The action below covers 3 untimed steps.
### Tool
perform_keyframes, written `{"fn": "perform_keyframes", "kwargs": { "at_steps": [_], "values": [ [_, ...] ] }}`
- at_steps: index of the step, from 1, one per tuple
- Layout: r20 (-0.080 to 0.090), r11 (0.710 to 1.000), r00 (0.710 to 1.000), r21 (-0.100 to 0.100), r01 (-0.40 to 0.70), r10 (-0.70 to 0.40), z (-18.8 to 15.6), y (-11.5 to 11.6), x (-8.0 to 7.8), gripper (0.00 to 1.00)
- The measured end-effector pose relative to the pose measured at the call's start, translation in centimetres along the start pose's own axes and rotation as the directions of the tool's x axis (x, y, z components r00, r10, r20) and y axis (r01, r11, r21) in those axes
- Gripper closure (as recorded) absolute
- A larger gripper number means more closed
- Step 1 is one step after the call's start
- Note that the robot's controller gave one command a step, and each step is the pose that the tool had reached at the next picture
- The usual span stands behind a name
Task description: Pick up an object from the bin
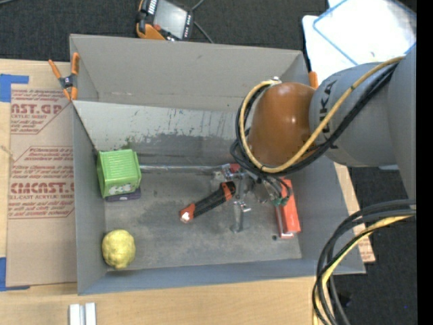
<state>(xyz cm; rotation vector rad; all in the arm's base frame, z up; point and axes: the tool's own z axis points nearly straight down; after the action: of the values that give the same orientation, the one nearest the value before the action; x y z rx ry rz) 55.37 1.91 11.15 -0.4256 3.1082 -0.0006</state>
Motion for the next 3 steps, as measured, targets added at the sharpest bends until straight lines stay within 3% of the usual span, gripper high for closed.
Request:
{"fn": "perform_keyframes", "kwargs": {
  "at_steps": [1,2,3],
  "values": [
    [0.008,0.987,0.987,-0.001,-0.163,0.163,-1.8,0.3,-3.4,0.0],
    [-0.001,0.977,0.977,-0.002,0.212,-0.212,1.3,0.8,-3.6,0.0],
    [0.008,1.0,1.0,-0.001,0.019,-0.019,4.2,0.5,-3.8,0.0]
  ]
}}
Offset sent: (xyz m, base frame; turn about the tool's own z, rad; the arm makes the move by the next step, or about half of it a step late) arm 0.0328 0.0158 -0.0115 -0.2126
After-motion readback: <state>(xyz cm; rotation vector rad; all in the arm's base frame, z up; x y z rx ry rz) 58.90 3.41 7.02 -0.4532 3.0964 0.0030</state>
